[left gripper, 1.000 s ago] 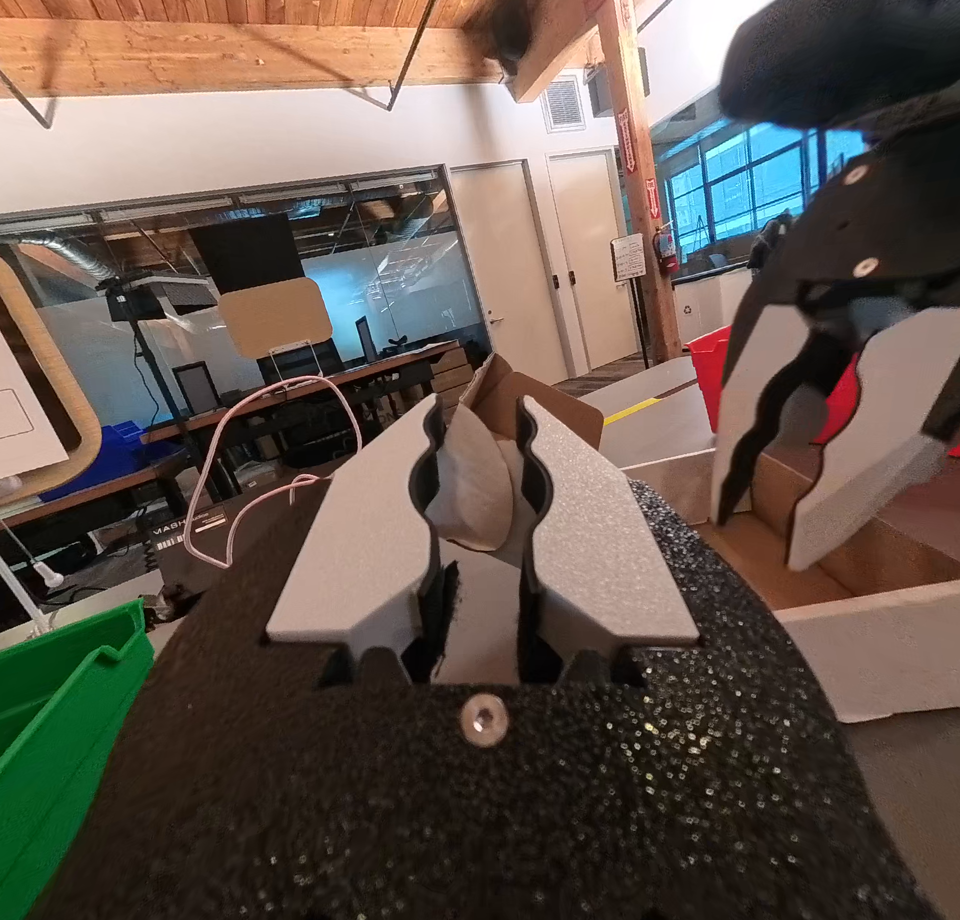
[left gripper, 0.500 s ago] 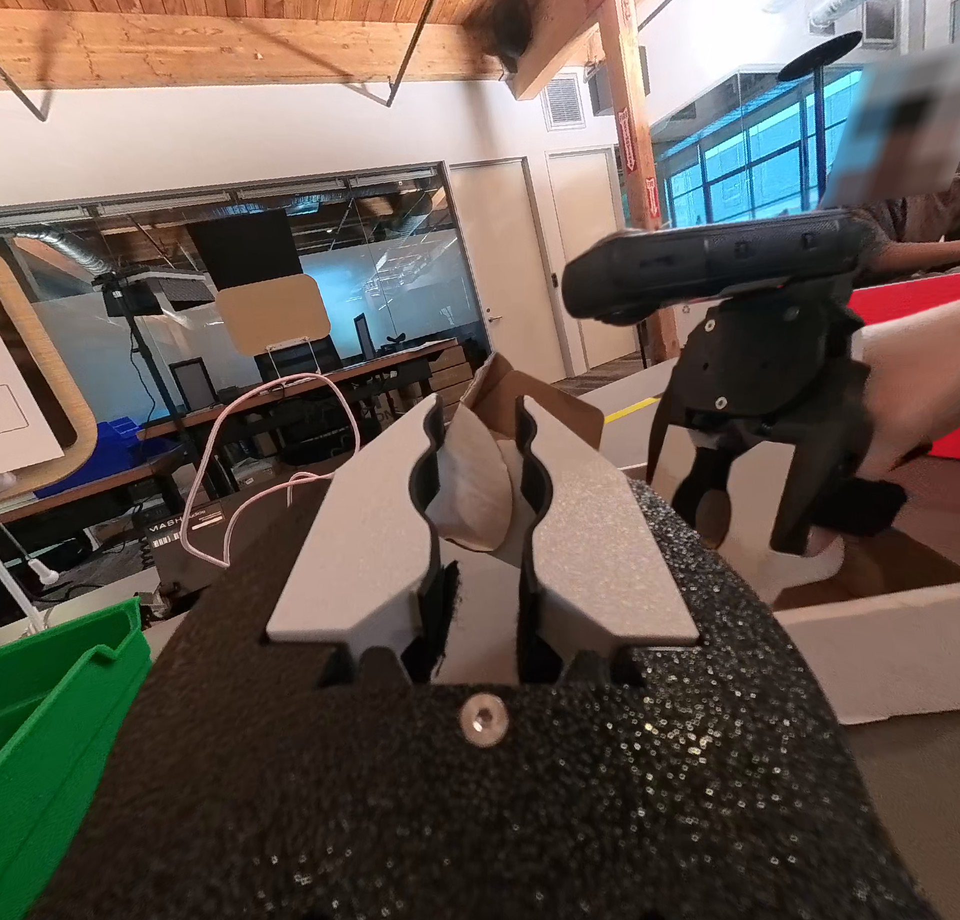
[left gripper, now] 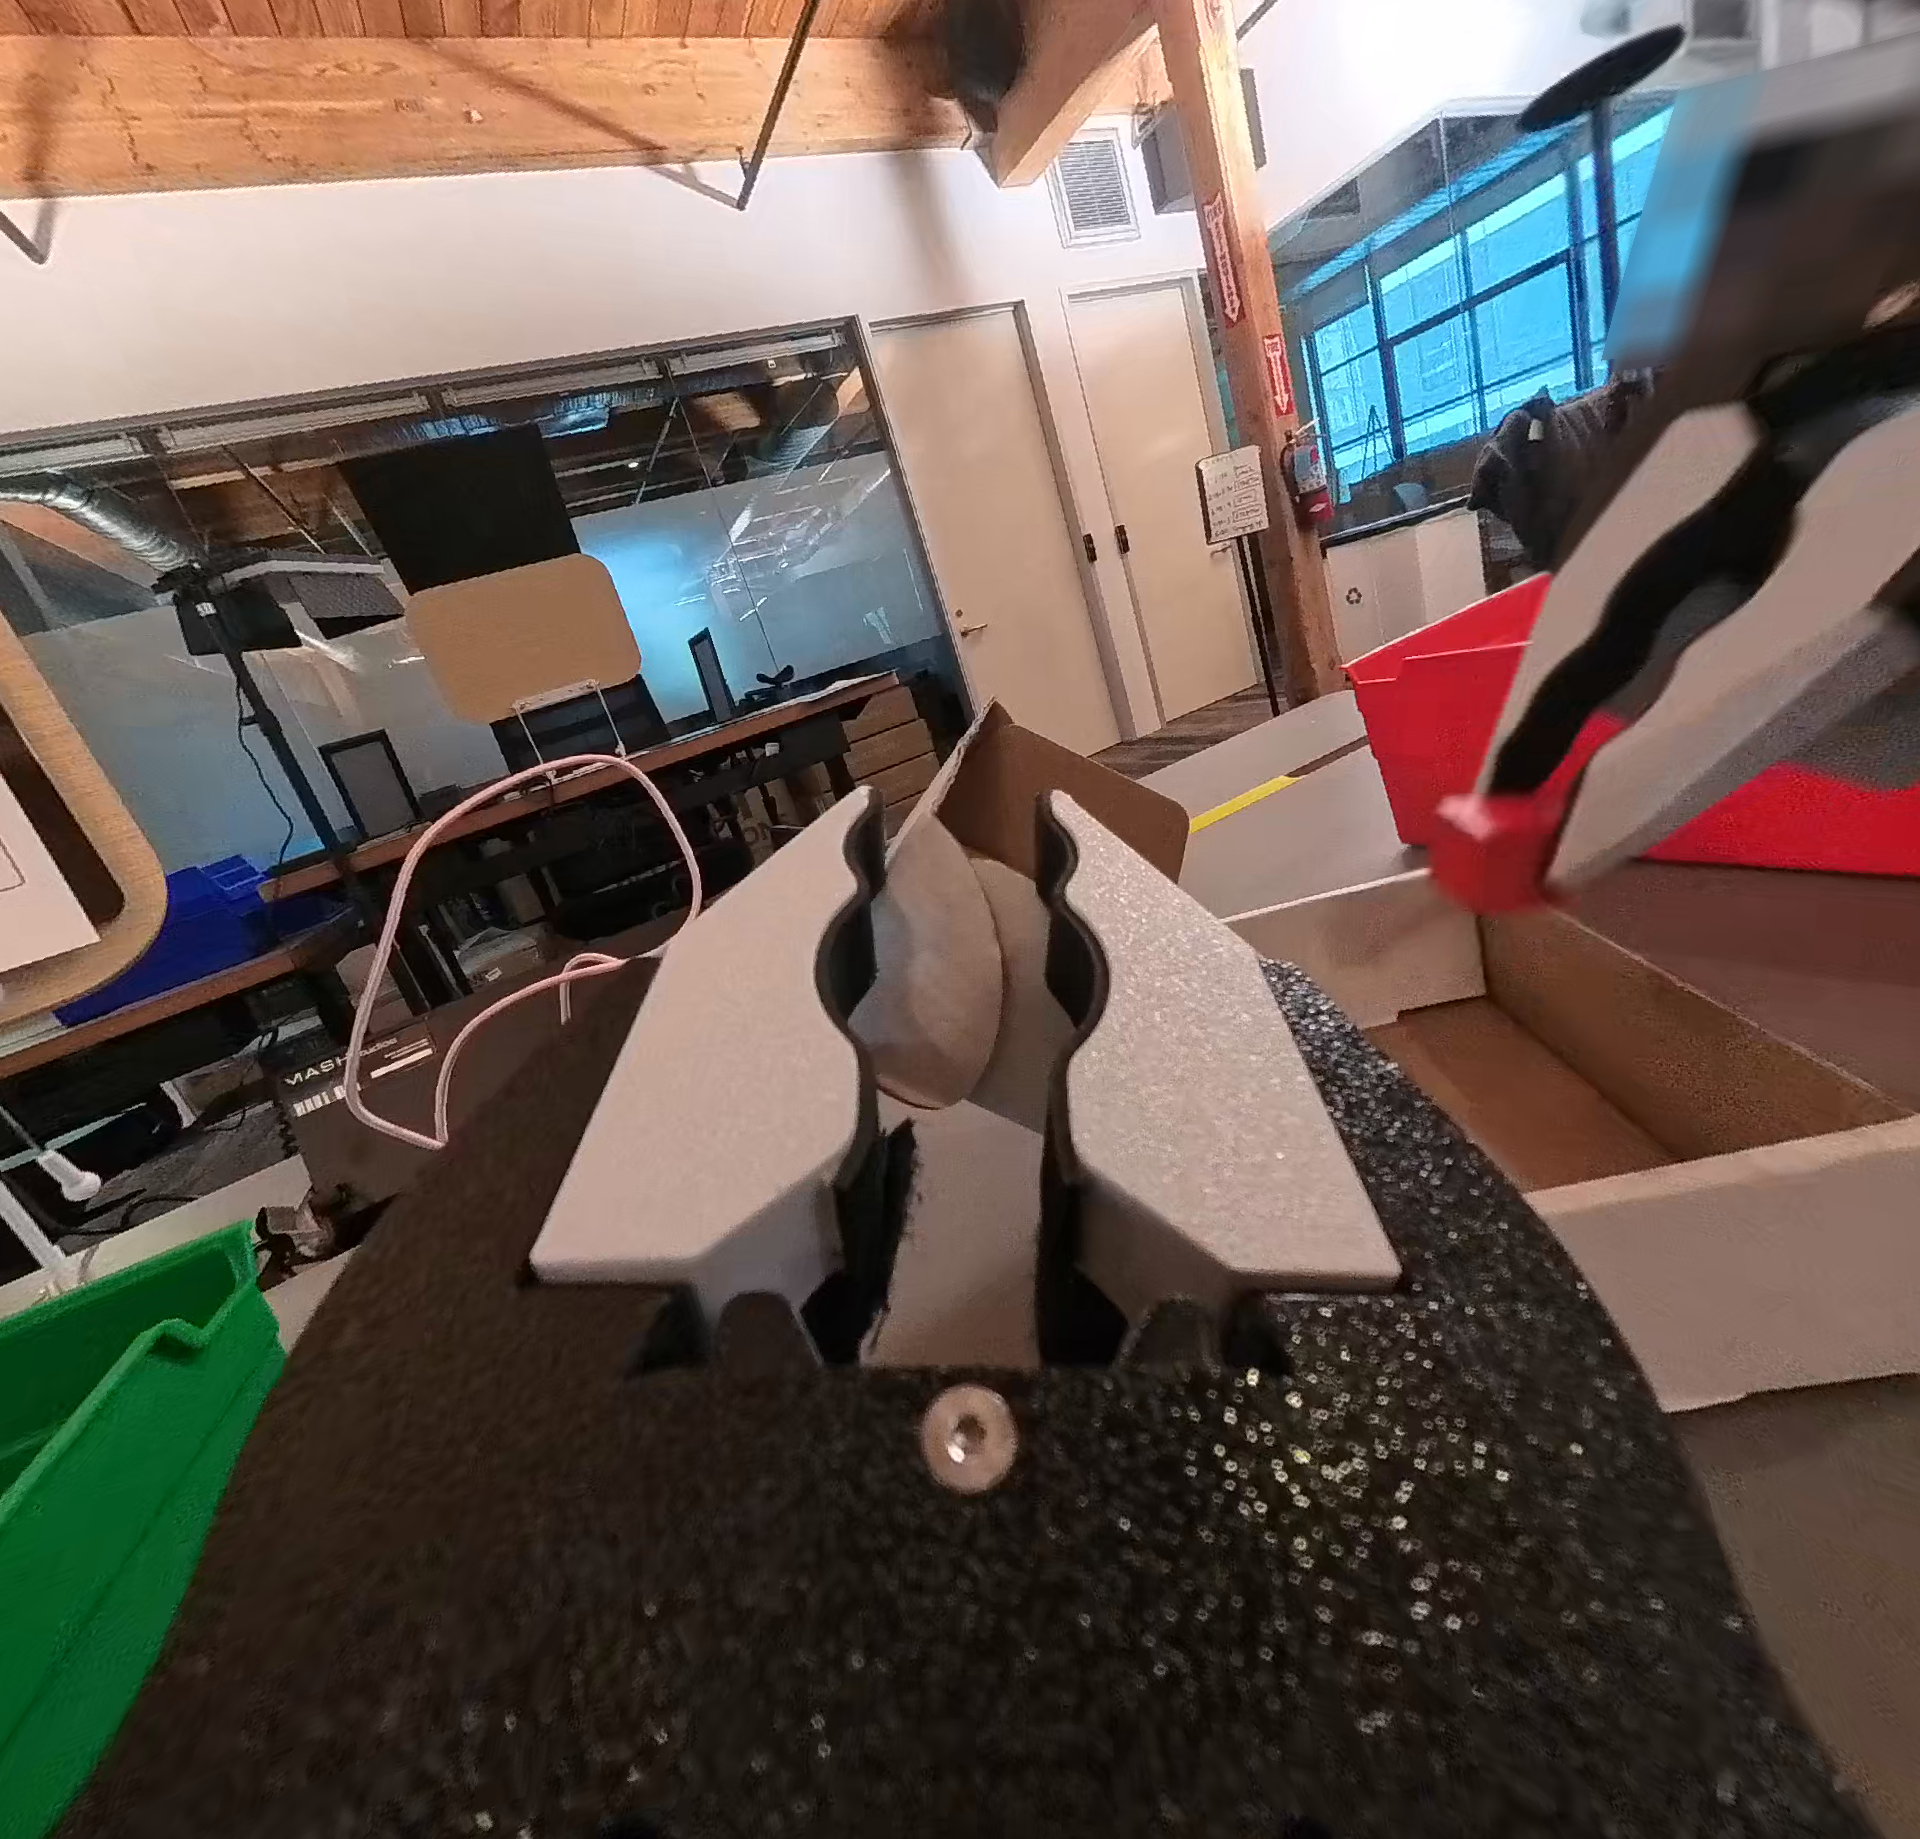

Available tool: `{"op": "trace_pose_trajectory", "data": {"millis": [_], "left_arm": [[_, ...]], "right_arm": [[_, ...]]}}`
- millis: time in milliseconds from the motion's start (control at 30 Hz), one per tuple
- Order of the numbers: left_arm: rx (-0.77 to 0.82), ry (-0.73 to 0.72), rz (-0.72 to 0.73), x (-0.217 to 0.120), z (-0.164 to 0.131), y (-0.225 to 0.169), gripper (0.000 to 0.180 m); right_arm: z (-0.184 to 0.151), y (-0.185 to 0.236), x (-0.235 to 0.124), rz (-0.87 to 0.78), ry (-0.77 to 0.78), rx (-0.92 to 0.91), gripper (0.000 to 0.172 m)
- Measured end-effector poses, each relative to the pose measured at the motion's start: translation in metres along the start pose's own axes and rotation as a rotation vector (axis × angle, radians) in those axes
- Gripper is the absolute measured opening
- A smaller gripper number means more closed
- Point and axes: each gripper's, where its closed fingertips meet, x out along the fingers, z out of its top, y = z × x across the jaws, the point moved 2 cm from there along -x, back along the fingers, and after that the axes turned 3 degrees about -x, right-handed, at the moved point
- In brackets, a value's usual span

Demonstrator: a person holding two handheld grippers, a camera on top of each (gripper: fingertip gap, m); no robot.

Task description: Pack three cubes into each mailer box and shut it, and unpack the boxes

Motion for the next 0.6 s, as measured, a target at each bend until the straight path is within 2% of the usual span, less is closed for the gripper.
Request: {"op": "trace_pose_trajectory", "data": {"millis": [33,167,333,500,600], "left_arm": [[0.000,0.000,0.000,0.000,0.000,0.000,0.027],[-0.002,-0.001,0.003,0.000,0.000,0.000,0.027],[-0.007,0.003,0.010,0.000,-0.002,0.002,0.027],[-0.001,-0.002,0.008,0.000,-0.001,0.000,0.027],[-0.005,0.001,0.007,0.000,-0.001,0.000,0.026]], "right_arm": [[-0.001,-0.001,-0.014,-0.024,-0.046,0.036,0.020],[-0.022,-0.015,-0.074,-0.199,-0.168,0.148,0.020],[-0.080,-0.057,-0.147,-0.523,-0.165,0.341,0.020],[-0.152,-0.082,-0.172,-0.676,0.044,0.554,0.020],[-0.179,-0.084,-0.163,-0.622,0.154,0.643,0.020]]}}
